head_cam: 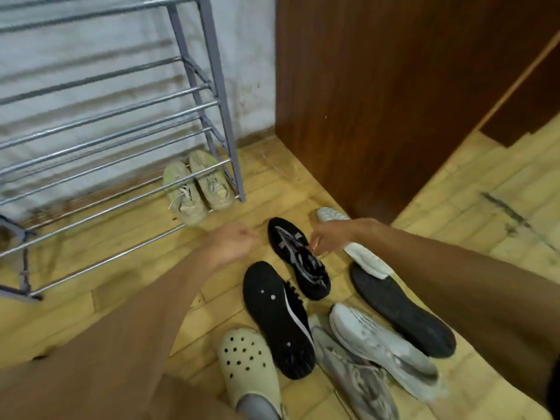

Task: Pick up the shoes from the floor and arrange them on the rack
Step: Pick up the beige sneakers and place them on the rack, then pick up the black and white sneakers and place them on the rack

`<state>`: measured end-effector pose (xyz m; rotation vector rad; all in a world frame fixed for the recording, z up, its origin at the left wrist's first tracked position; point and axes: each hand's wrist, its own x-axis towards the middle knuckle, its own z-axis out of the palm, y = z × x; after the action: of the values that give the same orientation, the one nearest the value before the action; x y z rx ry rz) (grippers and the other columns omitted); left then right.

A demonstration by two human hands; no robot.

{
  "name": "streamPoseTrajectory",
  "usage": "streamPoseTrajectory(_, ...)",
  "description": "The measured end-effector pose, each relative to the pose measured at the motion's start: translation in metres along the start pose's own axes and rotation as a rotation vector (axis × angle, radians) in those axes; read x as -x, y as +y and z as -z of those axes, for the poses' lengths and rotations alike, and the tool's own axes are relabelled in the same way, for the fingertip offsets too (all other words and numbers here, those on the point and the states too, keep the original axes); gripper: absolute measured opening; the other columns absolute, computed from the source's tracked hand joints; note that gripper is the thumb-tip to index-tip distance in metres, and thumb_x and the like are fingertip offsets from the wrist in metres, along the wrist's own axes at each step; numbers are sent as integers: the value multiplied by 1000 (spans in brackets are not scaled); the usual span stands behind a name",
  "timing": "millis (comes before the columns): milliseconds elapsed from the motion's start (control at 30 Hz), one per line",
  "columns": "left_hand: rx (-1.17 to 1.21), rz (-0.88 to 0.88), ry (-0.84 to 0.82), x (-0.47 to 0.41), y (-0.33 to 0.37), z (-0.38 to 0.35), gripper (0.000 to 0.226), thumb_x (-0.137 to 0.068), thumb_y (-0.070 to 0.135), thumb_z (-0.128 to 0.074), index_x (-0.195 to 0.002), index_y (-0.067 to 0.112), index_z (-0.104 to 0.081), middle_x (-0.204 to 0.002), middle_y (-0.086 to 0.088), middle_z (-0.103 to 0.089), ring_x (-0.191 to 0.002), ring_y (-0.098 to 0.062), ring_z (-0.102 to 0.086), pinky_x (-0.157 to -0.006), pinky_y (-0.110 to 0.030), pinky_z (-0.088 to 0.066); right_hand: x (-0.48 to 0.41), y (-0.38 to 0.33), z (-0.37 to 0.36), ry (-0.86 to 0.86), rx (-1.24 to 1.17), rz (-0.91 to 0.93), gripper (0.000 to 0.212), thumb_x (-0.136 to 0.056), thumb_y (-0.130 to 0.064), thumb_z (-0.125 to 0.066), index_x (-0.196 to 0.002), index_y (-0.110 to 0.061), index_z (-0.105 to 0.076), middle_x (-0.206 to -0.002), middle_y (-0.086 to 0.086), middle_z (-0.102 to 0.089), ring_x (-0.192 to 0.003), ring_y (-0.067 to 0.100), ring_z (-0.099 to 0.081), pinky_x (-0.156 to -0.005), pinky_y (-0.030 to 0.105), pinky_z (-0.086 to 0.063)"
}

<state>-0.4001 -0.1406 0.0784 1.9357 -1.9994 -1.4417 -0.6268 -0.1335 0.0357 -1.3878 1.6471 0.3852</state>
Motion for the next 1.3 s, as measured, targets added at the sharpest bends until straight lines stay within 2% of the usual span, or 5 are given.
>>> streamPoseTrajectory(233,-244,-205,-144,39,13,-53,28,-93,24,-52,-119,19,-62,-117,4,-62,-100,-9,-56,-82,-19,-40,27,51,-36,113,-27,41,48,-97,-31,-54,-140,-10,-47,-143,12,-50,-122,28,-55,-98,40,-51)
streamPoseTrajectory(400,-367,-192,-231,38,1,-69,32,-92,24,-54,-122,17,-61,-123,-2,-62,-109,-15,-59,-89,-22,-45,-1,56,-77,96,-25,-39,62,-96,-33,-54,-145,-2,-33,-146,17,-45,-131,33,-48,-106,42,-43)
streamPoseTrajectory(767,-431,-228,-283,-11,-7,-75,31,-92,25,-52,-119,16,-63,-122,-2,-61,-110,-19,-58,-95,-36,-49,-88,50,-95,202,-235,-228,73,-91,-35,-62,-144,3,-28,-138,20,-48,-118,32,-55,-81,34,-47)
streamPoseTrajectory(1133,-349,-166,-248,-26,-5,-58,30,-94,22,-50,-122,18,-60,-124,-1,-61,-110,-18,-58,-96,-32,-48,-99,44,-80,4,-469,-340,31,-90,4,-58,-119,9,-51,-115,30,-58,-99,36,-63,-90,49,-55)
streamPoseTrajectory(1300,-355,-151,-228,-4,0,-62,33,-94,24,-51,-127,19,-58,-130,-1,-58,-116,-18,-56,-100,-34,-46,-88,45,-98,52,-483,-289,23,-90,-10,-62,-108,1,-53,-103,17,-58,-96,32,-62,-90,46,-55)
